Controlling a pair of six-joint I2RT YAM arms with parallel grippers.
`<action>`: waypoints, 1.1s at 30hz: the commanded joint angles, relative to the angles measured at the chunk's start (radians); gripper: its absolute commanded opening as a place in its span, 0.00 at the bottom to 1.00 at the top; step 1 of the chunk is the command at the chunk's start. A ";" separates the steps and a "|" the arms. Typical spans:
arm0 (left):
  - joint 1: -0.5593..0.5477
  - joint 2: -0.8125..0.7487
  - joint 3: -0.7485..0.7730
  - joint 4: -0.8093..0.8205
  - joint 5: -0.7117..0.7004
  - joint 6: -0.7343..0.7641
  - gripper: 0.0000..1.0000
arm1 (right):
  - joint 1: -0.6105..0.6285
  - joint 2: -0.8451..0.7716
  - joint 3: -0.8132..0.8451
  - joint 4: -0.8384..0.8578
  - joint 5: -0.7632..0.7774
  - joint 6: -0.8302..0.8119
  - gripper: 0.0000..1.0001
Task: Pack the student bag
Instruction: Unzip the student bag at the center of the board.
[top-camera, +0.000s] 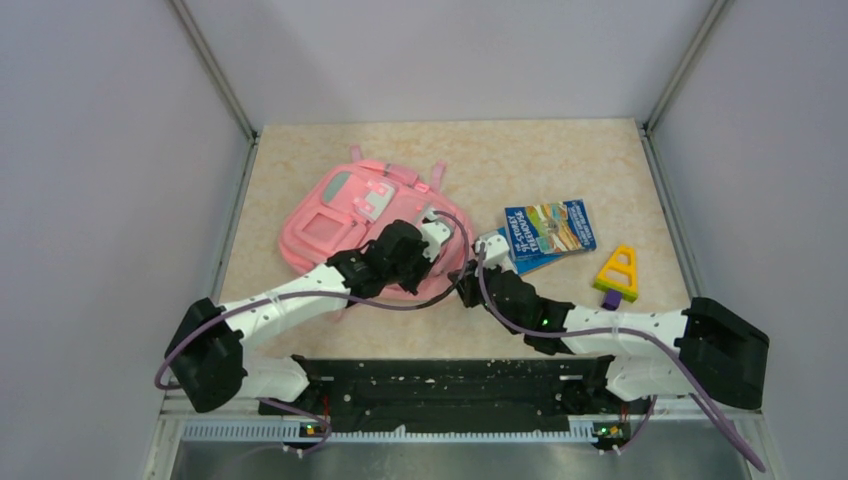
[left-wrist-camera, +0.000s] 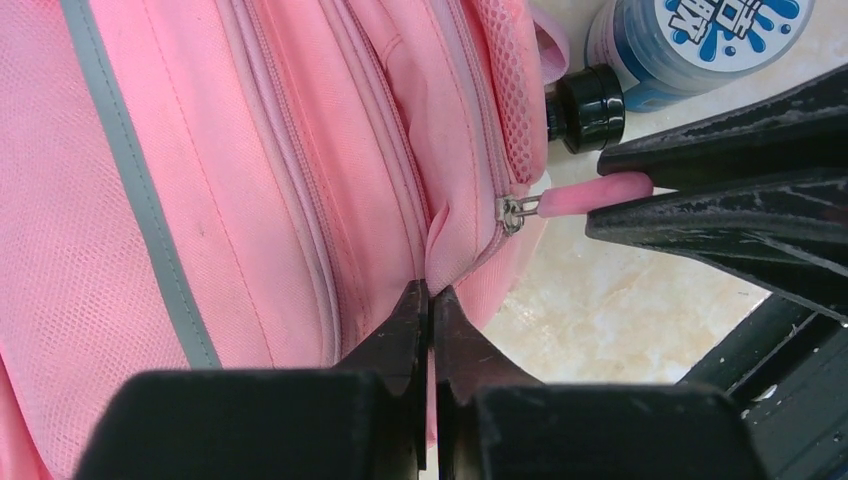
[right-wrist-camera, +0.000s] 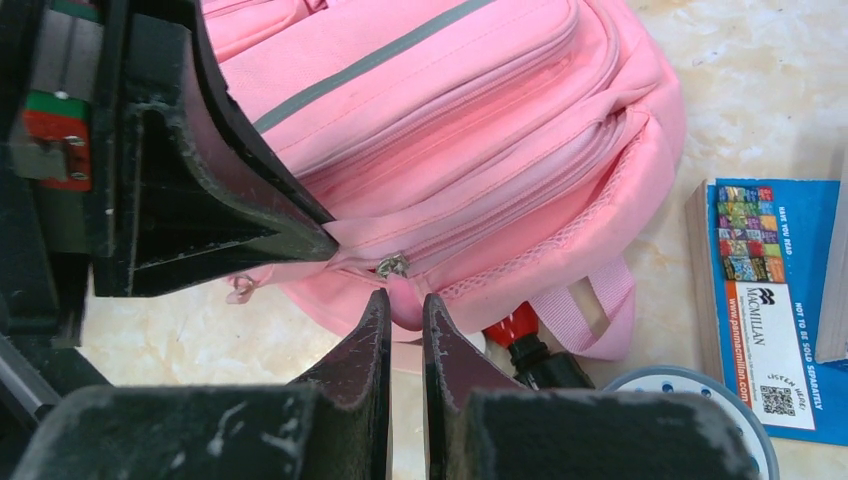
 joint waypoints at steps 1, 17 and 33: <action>0.002 -0.055 0.036 0.002 -0.034 -0.002 0.00 | -0.008 0.027 0.028 0.052 0.076 -0.025 0.00; 0.001 -0.225 0.019 -0.011 -0.173 0.064 0.00 | -0.035 0.065 0.133 0.018 0.301 -0.091 0.00; 0.002 -0.495 -0.064 0.107 -0.414 0.102 0.00 | -0.174 0.185 0.271 0.004 0.141 -0.139 0.00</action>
